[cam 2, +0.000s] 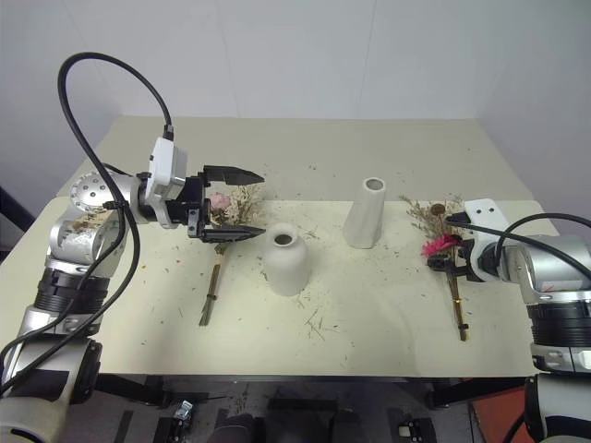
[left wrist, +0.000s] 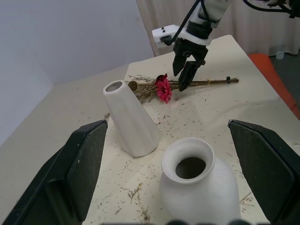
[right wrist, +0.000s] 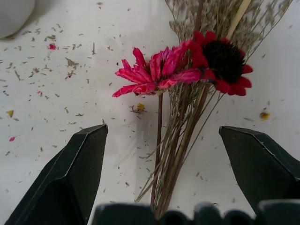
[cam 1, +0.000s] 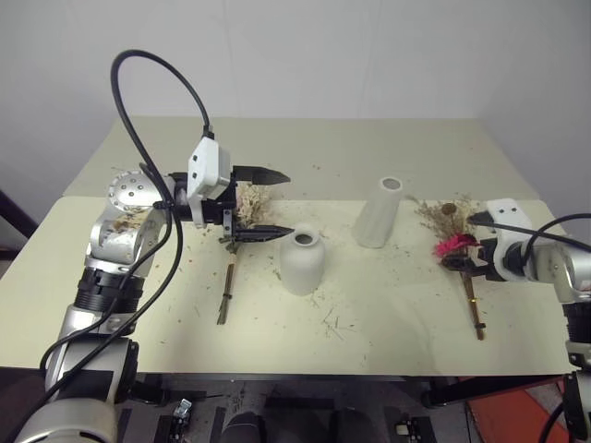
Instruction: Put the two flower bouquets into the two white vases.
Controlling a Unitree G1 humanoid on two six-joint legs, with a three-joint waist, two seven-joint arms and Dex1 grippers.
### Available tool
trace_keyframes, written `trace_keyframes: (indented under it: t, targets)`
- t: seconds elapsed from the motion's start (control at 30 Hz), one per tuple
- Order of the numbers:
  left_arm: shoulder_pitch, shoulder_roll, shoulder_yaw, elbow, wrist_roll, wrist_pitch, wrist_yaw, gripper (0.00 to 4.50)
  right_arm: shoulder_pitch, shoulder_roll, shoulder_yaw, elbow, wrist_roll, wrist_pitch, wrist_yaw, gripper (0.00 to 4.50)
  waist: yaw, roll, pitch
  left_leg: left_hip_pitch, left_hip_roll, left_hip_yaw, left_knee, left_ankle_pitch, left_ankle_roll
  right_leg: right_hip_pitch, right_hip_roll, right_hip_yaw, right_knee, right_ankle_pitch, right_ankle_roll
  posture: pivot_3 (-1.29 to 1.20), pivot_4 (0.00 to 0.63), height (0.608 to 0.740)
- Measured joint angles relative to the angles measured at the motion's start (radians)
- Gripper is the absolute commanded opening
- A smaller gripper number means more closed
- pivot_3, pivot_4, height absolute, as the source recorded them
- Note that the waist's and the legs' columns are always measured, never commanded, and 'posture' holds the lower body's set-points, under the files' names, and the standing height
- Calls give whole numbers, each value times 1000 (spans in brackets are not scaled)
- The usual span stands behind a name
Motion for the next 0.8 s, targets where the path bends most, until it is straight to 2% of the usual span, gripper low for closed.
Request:
trace_keyframes:
  t: [0.37,0.53,0.63,0.73,0.8]
  targets:
    - [55,31,13,-39,0,5,24,4500,-22,31,36,90,-29,1,-14,33,-8,1,0,1,0,0,3,0,0,0,0,1,0,0,0,0,150,740]
    - [65,46,31,-57,0,7,40,4500,-53,52,36,116,-41,1,-29,33,-6,1,0,1,0,0,3,0,0,0,0,1,0,0,0,0,150,740]
    - [68,48,36,-64,0,12,49,4500,-56,86,-8,117,-69,-39,-98,33,-4,1,-1,0,0,0,3,0,0,0,0,1,0,0,0,0,150,740]
    - [77,57,38,-73,0,19,54,4500,-68,134,-100,96,-113,-171,-235,33,-5,2,-1,0,0,0,3,0,0,-1,0,1,1,0,0,0,150,740]
    - [82,59,38,-77,0,22,59,4500,-103,172,-180,60,-148,-359,-346,33,-7,4,-1,-1,0,0,3,0,0,-2,0,1,1,0,0,0,150,740]
